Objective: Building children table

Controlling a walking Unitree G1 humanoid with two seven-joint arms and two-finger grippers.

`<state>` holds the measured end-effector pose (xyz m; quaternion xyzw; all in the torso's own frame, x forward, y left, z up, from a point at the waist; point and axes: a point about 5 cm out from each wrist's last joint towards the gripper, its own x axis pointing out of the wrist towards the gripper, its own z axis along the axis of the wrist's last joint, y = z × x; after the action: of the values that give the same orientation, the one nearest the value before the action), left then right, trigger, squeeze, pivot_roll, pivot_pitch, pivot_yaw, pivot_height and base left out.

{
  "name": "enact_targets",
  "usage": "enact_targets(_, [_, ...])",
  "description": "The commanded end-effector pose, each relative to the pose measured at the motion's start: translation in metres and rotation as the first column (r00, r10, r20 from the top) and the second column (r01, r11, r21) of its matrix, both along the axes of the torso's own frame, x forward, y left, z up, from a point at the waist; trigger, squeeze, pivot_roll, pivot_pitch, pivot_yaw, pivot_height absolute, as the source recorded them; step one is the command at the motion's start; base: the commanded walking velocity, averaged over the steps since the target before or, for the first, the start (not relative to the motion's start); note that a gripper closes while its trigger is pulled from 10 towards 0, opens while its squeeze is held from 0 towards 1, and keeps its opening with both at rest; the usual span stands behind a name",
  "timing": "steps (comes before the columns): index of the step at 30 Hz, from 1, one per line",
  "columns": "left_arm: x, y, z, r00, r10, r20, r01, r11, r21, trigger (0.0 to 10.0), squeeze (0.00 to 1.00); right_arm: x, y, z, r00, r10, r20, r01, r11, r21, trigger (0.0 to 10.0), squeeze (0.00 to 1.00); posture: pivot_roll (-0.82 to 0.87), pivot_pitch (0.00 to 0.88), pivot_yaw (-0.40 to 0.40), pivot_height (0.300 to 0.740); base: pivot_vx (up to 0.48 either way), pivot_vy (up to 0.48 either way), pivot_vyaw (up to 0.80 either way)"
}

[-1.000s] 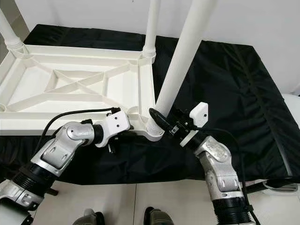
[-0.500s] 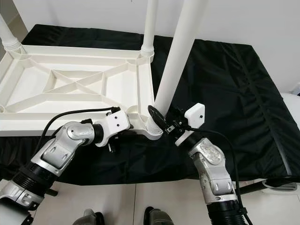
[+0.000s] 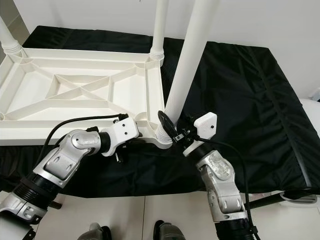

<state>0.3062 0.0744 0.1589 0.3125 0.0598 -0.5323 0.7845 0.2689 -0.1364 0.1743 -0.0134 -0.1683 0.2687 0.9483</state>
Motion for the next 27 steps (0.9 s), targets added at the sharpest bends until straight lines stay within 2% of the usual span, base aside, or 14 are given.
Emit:
enact_targets(1, [0.0,-0.007,0.021,0.994,-0.052,0.094,0.054,0.998,-0.013,10.0,0.0,-0.002,-0.026,-0.057,0.948,-0.176,-0.264,0.147,0.981,-0.127,10.0,0.0,-0.07,0.172,-0.02,0.74,0.0,0.0,0.0])
enact_targets(10, [0.001,-0.007,0.022,0.994,-0.054,0.099,0.055,0.998,-0.009,10.0,0.0,-0.003,-0.019,-0.053,0.939,-0.254,-0.232,0.237,0.966,-0.099,10.0,0.0,-0.07,0.163,-0.023,0.74,0.0,0.0,0.0])
enact_targets(27, [0.002,-0.008,0.022,0.993,-0.057,0.108,0.058,0.998,-0.006,10.0,0.0,-0.005,-0.012,-0.049,0.924,-0.328,-0.195,0.314,0.944,-0.098,10.0,0.0,-0.07,0.15,-0.023,0.74,0.0,0.0,0.0])
